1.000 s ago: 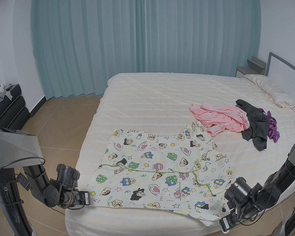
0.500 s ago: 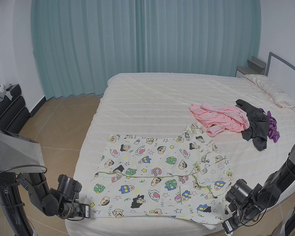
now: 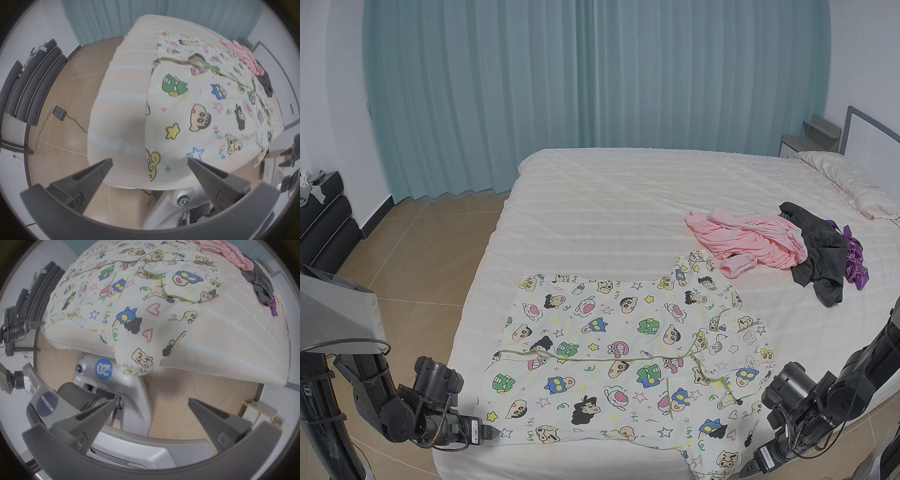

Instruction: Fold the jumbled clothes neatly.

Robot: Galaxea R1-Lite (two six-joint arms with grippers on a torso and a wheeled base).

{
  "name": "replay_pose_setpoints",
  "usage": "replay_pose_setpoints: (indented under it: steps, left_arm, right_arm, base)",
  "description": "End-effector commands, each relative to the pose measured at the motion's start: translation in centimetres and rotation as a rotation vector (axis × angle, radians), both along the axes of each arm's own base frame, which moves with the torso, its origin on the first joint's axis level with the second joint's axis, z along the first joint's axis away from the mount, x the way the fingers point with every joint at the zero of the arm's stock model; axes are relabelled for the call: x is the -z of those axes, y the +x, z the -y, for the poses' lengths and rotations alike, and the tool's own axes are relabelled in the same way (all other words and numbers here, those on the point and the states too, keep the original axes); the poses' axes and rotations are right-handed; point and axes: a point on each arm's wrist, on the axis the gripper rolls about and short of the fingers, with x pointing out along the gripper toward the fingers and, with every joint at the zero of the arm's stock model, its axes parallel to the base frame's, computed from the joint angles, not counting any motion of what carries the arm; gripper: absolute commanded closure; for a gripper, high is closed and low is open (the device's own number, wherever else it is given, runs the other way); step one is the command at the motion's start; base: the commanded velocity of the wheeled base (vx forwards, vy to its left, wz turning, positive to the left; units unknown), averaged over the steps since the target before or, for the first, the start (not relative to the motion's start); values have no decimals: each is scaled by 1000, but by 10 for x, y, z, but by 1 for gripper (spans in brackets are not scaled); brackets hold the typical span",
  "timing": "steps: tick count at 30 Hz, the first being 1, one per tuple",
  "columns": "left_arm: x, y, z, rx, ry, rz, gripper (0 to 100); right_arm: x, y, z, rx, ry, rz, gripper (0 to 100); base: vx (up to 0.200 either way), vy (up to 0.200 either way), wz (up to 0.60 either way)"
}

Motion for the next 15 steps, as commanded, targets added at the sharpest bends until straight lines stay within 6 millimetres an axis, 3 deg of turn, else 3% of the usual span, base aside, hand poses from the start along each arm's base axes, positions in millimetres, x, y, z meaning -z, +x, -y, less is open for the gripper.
replay_pose_setpoints:
  steps: [1,5,9,14,15]
  left_arm:
    - [-36,10,-14,-43,-129,160,0]
    - [-57,21,-17,-103,-239,251,0]
    - [-64,36,-14,-222,-350,273,0]
    - [-56,37,-13,-222,-358,239,0]
    - [-56,37,-13,-222,-358,239,0]
  right_arm:
    - [-28,19,9,94,136,126,0]
    - [-51,50,18,217,240,232,0]
    - [-60,81,24,349,293,300,0]
    - [-50,118,28,431,333,369,0]
    - [-50,118,28,431,333,369,0]
  base:
    - [0,0,0]
    - [0,0,0]
    - [0,0,0]
    - [200,0,0]
    - [200,0,0]
